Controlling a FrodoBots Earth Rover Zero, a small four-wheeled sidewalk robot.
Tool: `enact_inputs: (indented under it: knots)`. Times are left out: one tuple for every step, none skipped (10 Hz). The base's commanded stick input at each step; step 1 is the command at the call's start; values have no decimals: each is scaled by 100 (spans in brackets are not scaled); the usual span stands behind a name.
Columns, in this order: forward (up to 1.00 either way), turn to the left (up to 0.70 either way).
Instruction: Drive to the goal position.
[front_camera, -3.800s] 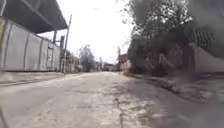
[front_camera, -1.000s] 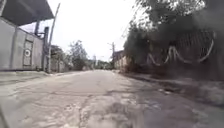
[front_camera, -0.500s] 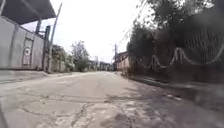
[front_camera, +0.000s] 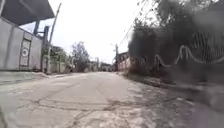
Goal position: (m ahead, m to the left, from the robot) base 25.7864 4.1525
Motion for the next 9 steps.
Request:
enact_inputs:
  knots:
    - [70,0]
    - [70,0]
    - [70,0]
    - [70,0]
    - [70,0]
    - [70,0]
    - [70,0]
    - [70,0]
    - [70,0]
